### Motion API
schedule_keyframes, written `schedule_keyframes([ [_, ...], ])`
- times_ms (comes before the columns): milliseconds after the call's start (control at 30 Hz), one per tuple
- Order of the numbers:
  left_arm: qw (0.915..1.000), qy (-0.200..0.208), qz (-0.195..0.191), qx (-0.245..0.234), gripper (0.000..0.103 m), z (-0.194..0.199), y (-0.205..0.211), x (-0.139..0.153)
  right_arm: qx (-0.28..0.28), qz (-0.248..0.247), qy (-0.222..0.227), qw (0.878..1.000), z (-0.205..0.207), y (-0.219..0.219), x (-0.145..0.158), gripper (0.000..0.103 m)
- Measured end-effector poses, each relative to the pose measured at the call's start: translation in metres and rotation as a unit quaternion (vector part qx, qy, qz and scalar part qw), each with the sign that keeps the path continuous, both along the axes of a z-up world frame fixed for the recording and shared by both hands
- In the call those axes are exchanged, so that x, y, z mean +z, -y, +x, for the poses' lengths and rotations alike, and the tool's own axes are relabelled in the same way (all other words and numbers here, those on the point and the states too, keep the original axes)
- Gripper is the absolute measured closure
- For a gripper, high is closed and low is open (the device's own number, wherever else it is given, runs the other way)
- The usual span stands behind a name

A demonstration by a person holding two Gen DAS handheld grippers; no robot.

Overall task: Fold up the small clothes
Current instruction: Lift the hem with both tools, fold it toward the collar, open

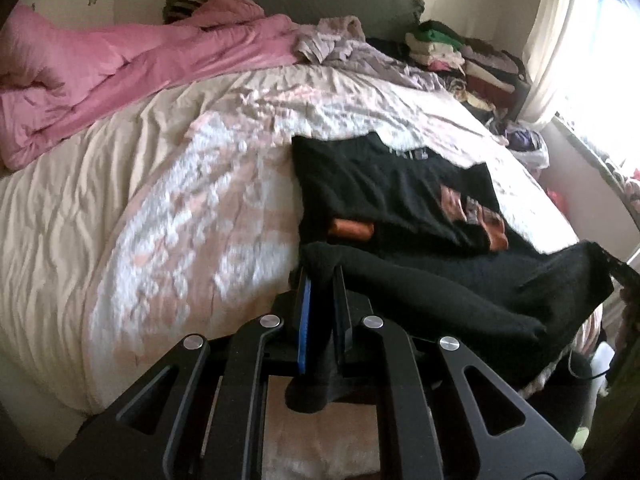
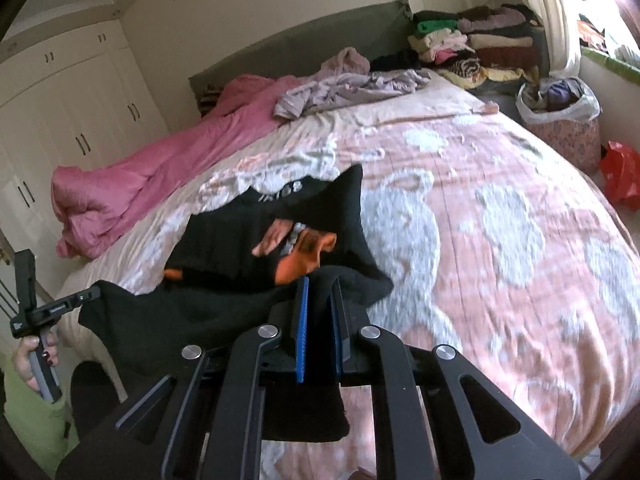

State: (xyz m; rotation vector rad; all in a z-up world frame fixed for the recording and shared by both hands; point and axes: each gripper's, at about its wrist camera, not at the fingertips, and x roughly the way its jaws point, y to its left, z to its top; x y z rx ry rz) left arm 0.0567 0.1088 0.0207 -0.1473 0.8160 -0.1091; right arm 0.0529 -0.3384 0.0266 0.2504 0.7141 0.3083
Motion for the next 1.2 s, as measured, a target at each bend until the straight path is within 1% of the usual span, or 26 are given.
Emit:
schedule_keyframes([
  [267,0.9995,0.017,-0.017,0.020,0.100,0.038,-0.004,0.009,-0.023,0.021,0.005,0.999,0.045,0.009,0.000,0.094],
  [467,0.9987,0.024,-0.026,0.037,0.100,0.064,-0.008,0.011,-0.035,0.013,0.015,0.999,0.076,0.009,0.005,0.094],
  [600,0.9985,0.028,-0.019,0.043,0.100,0.080,-0.006,0.012,-0.046,0.018,0.009,0.999,0.099,0.005,0.003,0.094],
  [667,0.9984,0.028,-0.018,0.045,0.099,0.088,-0.006,0.012,-0.057,0.006,0.005,0.998,0.111,0.001,0.001,0.094],
  [867,0.9983,0.021,-0.014,0.052,0.099,0.113,-0.005,0.006,-0.069,-0.024,0.006,0.997,0.141,-0.010,-0.003,0.094],
  [967,0.9978,0.013,-0.020,0.061,0.099,0.126,-0.009,-0.003,-0.075,-0.031,-0.001,0.997,0.156,-0.013,-0.007,0.094],
  [1067,0.9976,0.006,-0.019,0.066,0.099,0.136,-0.011,-0.011,-0.077,-0.035,-0.008,0.996,0.168,-0.016,-0.014,0.094],
  [1167,0.9974,-0.002,-0.009,0.071,0.098,0.146,-0.011,-0.022,-0.082,-0.042,-0.016,0.996,0.178,-0.017,-0.024,0.094],
  [1200,0.9973,-0.004,-0.006,0.073,0.097,0.148,-0.012,-0.026,-0.085,-0.042,-0.021,0.995,0.181,-0.016,-0.030,0.094],
])
